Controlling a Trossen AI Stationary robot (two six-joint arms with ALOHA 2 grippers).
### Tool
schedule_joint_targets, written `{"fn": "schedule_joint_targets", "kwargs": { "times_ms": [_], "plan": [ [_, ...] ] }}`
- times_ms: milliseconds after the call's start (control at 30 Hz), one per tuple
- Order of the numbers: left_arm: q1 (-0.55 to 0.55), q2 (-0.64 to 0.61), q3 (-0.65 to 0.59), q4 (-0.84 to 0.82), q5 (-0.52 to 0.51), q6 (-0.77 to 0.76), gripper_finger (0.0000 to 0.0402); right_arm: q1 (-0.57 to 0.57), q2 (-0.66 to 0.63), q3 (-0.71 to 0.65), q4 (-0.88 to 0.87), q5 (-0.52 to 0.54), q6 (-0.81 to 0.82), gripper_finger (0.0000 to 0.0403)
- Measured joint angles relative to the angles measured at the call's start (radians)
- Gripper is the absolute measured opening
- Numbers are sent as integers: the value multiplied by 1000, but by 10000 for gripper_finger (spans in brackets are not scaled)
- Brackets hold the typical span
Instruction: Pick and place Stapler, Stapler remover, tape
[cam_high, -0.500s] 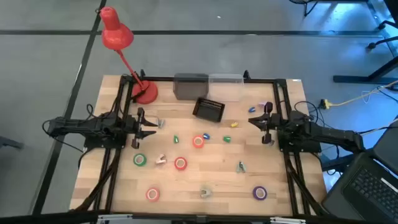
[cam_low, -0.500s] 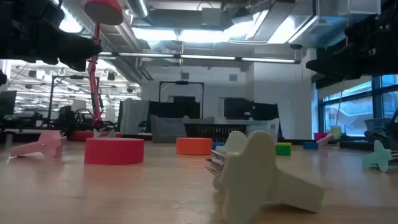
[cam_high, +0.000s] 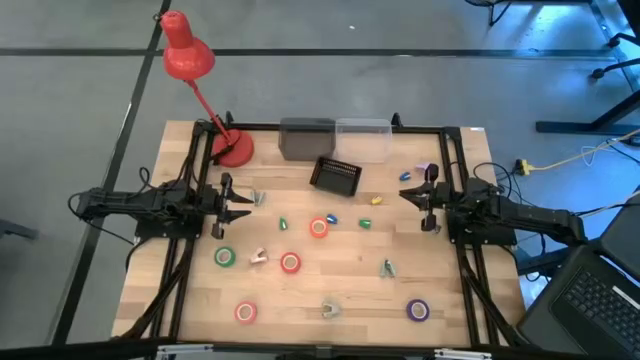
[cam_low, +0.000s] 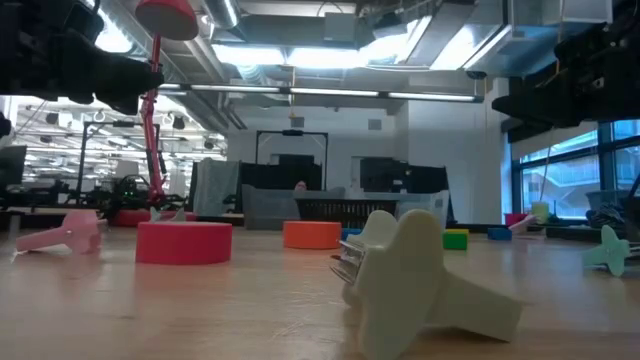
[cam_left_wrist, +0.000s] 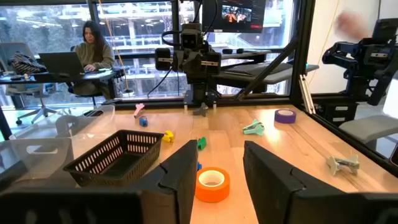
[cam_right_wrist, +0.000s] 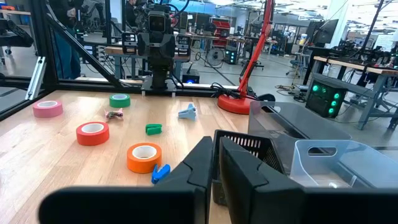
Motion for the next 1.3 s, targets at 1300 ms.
{"fn": "schedule_joint_targets", "kwargs": {
  "times_ms": [1300],
  "plan": [
    [0,0,0,0,0,0,125,0,3,0,191,31,-53,33]
  ]
}}
